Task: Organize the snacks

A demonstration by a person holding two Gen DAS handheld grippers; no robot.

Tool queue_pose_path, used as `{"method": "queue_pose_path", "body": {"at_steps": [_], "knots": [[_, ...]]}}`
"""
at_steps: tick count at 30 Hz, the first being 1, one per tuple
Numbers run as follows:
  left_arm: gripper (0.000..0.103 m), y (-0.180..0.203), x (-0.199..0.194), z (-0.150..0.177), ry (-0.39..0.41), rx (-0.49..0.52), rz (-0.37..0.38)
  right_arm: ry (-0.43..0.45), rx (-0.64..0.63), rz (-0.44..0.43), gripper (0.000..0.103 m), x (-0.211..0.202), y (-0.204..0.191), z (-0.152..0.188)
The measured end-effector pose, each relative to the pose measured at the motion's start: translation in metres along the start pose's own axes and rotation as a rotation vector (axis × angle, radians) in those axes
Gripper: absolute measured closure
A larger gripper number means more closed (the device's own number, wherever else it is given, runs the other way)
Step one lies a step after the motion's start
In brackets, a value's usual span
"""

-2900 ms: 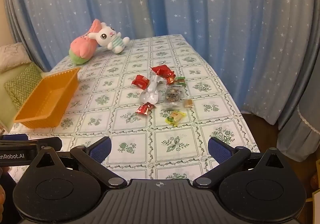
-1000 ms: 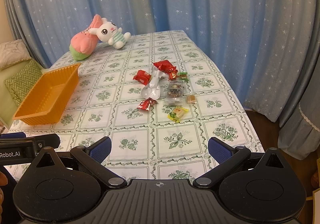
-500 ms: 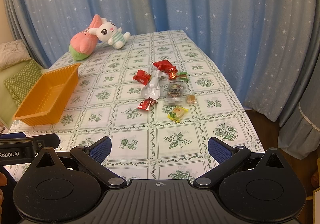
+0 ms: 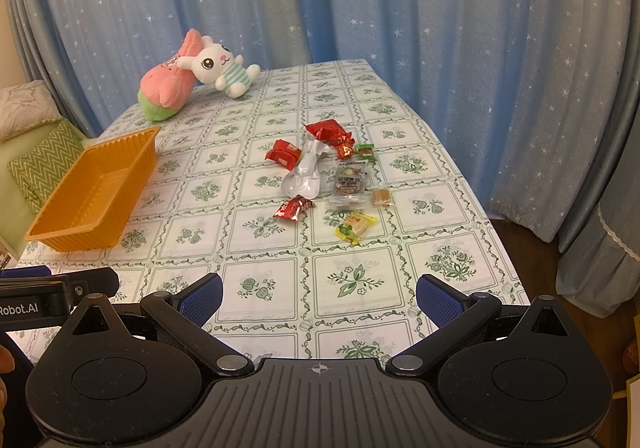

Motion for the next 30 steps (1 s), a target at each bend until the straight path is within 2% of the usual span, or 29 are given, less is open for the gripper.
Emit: {"method": "queue_pose_path", "body": {"at_steps": [14,21,26,27,28,30], "knots": [[0.0,0.0,0.004,-0.002,-0.005,-0.008,0.021,0.0,0.012,0.005,0.0,0.001,0.002,0.001],[0.0,-0.003,0.023,-0.02,-0.009,-0.002,0.041,-0.01,0.049,0.031,0.001,0.009,0.01,-0.007],[0.0,0.001,0.04,-0.036,-0.006,0.026,0.055,0.025,0.101,0.052,0.001,0.019,0.023,-0.022],[0.001,0.002,0.044,-0.039,-0.006,0.031,0.057,0.031,0.114,0.055,0.002,0.024,0.025,-0.024],[0.001,0.002,0.048,-0.043,-0.008,0.035,0.058,0.033,0.127,0.053,0.012,0.03,0.027,-0.025],[0.002,0.003,0.058,-0.049,-0.009,0.04,0.061,0.028,0.156,0.041,0.021,0.044,0.034,-0.031]]}}
Point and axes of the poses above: each gripper's, at about its wrist camera, not at the fingertips, and x roughly the way its jaws point, y to its right, z to its underside, the point moved 3 cm from there along x, roughly the way its jaws point, and after that the axes turned 10 degrees about -y, right-handed, at the moved point
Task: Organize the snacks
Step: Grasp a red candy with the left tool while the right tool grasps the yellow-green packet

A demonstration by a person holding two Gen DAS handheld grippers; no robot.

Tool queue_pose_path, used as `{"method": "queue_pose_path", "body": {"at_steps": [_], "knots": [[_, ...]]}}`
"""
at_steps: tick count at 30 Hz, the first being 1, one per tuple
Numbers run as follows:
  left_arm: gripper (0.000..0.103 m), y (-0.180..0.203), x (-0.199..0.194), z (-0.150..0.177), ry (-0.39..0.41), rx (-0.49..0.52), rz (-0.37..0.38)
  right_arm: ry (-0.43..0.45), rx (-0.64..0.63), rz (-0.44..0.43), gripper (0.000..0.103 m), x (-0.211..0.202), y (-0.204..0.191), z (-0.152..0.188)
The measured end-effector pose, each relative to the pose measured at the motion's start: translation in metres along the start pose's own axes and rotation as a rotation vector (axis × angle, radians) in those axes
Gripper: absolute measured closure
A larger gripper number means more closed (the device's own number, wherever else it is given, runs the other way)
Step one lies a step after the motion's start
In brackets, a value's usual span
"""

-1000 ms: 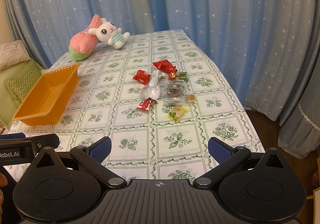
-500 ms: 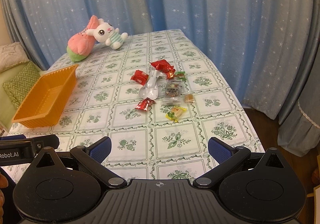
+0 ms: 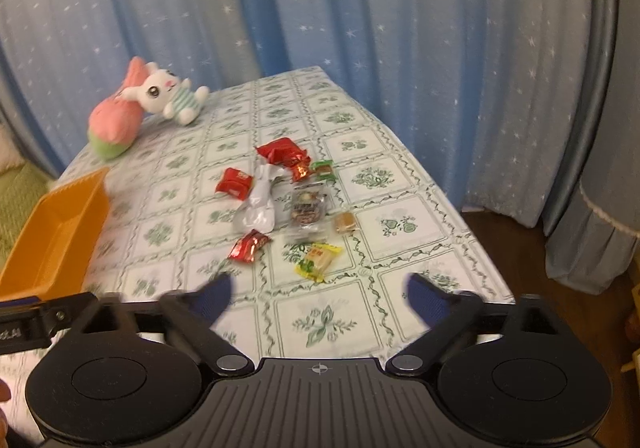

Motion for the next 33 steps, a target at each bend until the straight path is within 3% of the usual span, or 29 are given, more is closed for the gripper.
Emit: {"method": "queue_pose_path", "body": {"at_steps": [11,17,24,27,33], "knots": [[0.01,-0.004,0.057,-0.027,-0.018,0.037,0.04,-0.001,0.103,-0.005,0.046,0.077,0.008,-0.014],[0.013,-0.007,0.074,-0.031,-0.023,0.036,0.065,-0.014,0.092,0.013,0.059,0.106,0.0,-0.013],[0.017,-0.007,0.084,-0.03,-0.031,0.052,0.088,0.006,0.029,0.092,0.068,0.123,-0.012,-0.016],[0.02,-0.004,0.087,-0.032,-0.032,0.077,0.095,0.011,-0.009,0.14,0.081,0.127,-0.016,-0.016],[0.029,0.015,0.096,-0.041,-0.014,0.137,0.155,0.01,0.062,0.128,0.081,0.114,-0.003,-0.015]]}}
Point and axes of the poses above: each gripper's, at about its wrist camera, not at the fingertips, and x roughly the way its jaws point, y to its right, z to its underside, the point moved 3 cm from there along x, roughly the way its jaws point, and after that the axes turned 10 degrees about -y, right-handed, at the moved point
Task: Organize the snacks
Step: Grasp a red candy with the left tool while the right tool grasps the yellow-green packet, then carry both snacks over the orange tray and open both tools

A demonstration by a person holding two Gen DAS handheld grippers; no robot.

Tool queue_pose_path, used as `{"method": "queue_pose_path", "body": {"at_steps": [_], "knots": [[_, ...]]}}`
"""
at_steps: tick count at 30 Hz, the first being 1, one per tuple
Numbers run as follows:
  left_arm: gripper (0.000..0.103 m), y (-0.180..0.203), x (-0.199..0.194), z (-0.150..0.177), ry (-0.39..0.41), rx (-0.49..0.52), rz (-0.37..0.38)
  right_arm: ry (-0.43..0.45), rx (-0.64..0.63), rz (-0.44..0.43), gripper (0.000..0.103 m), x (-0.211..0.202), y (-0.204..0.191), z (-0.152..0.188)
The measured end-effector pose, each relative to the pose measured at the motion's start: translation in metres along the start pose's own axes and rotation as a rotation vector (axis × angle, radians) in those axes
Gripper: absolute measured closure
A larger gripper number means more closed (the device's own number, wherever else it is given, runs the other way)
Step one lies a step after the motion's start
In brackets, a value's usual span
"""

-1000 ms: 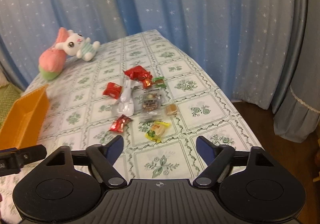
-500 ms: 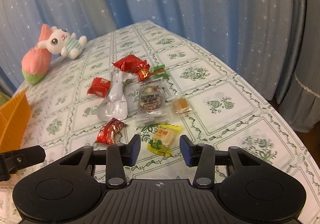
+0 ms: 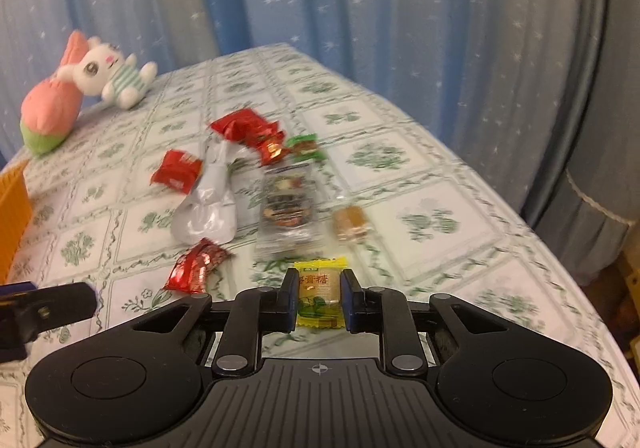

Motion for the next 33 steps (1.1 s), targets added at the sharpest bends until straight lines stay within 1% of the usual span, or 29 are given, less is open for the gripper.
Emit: {"method": "queue_pose_path", "body": {"at_steps": [2,4,5,6,7,11,16,17,18,21,23,27,33], "knots": [[0.037,0.012,0.008,-0.005,0.004,0.043,0.021,0.006,0.033,-0.004,0.081,-0.008,0.007,0.001],[0.049,0.023,0.018,-0.008,0.0,0.078,0.032,0.02,0.055,0.0,0.081,-0.016,0.013,0.0],[0.053,0.027,0.024,-0.01,-0.01,0.092,0.035,0.027,0.068,0.003,0.081,-0.019,0.016,0.0],[0.061,0.031,0.03,-0.011,-0.018,0.108,0.033,0.033,0.08,0.006,0.081,-0.021,0.019,-0.001],[0.065,0.036,0.034,-0.012,-0.02,0.127,0.029,0.036,0.087,0.009,0.081,-0.023,0.021,-0.002],[0.066,0.049,0.049,-0.014,-0.024,0.183,0.013,0.024,0.117,0.011,0.081,-0.022,0.028,-0.001],[0.067,0.058,0.06,-0.014,-0.039,0.204,0.01,0.018,0.139,0.004,0.081,-0.022,0.032,0.001],[0.069,0.058,0.062,-0.014,-0.046,0.2,0.008,0.017,0.14,0.001,0.081,-0.022,0.032,0.001],[0.076,0.058,0.064,-0.014,-0.05,0.194,0.007,0.015,0.142,-0.001,0.081,-0.021,0.032,0.001],[0.078,0.055,0.062,-0.014,-0.051,0.175,0.002,0.007,0.148,-0.012,0.081,-0.02,0.032,0.002],[0.079,0.052,0.057,-0.012,-0.052,0.17,-0.003,0.008,0.144,-0.018,0.081,-0.02,0.03,0.003],[0.08,0.032,0.035,-0.011,-0.049,0.116,-0.016,0.019,0.127,-0.035,0.081,-0.022,0.023,0.001],[0.081,-0.006,-0.011,-0.012,-0.016,0.071,-0.082,0.034,0.049,-0.102,0.081,-0.029,-0.006,-0.001]]}}
Point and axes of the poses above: each gripper's, at about its wrist camera, not at the fingertips, and x roughly the way its jaws point, y to its right, z to its underside, the point moved 3 cm from there along x, roughly the way its jaws point, and after that the axes turned 10 degrees about -y, right-handed, at the moved point
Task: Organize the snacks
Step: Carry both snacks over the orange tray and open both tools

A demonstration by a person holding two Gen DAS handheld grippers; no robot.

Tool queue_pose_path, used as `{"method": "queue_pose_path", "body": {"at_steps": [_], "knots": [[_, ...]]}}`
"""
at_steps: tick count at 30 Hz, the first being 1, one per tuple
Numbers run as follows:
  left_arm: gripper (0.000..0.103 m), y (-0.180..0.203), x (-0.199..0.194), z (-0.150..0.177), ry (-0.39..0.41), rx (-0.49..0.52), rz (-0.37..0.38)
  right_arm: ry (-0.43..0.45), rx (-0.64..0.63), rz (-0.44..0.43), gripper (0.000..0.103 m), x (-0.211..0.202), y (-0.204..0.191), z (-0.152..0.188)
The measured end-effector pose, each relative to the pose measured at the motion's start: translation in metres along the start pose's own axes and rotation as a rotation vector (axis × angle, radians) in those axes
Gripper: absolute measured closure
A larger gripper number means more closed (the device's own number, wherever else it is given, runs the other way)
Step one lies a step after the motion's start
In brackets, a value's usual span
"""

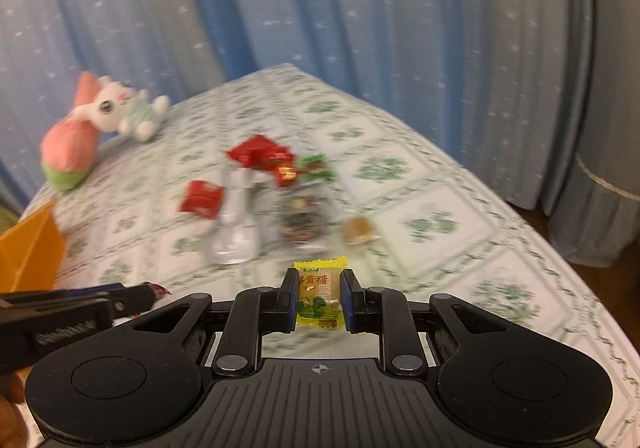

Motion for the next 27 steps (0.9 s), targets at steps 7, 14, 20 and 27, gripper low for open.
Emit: {"method": "queue_pose_path", "body": {"at_steps": [7,14,20,27], "knots": [[0.081,-0.053,-0.057,0.002,0.063,-0.079,-0.068,-0.006,-0.111,-0.105,0.081,-0.009,-0.053,-0.001],[0.081,-0.118,-0.108,0.005,0.107,-0.164,-0.145,-0.023,-0.2,-0.296,0.081,-0.022,-0.137,-0.013],[0.081,-0.178,-0.129,0.021,0.102,-0.227,-0.211,-0.069,-0.303,-0.422,0.081,-0.024,-0.211,-0.016],[0.08,-0.229,-0.123,0.038,0.066,-0.293,-0.224,-0.122,-0.405,-0.46,0.081,-0.005,-0.268,-0.007]]}}
Point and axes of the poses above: each gripper's, at about its wrist camera, not at the fingertips, and x roughly the way its jaws point, y to its right, z to its underside, the point moved 3 cm from there along x, roughly the way its jaws point, and after that the axes turned 10 degrees about -y, right-handed, at the moved point
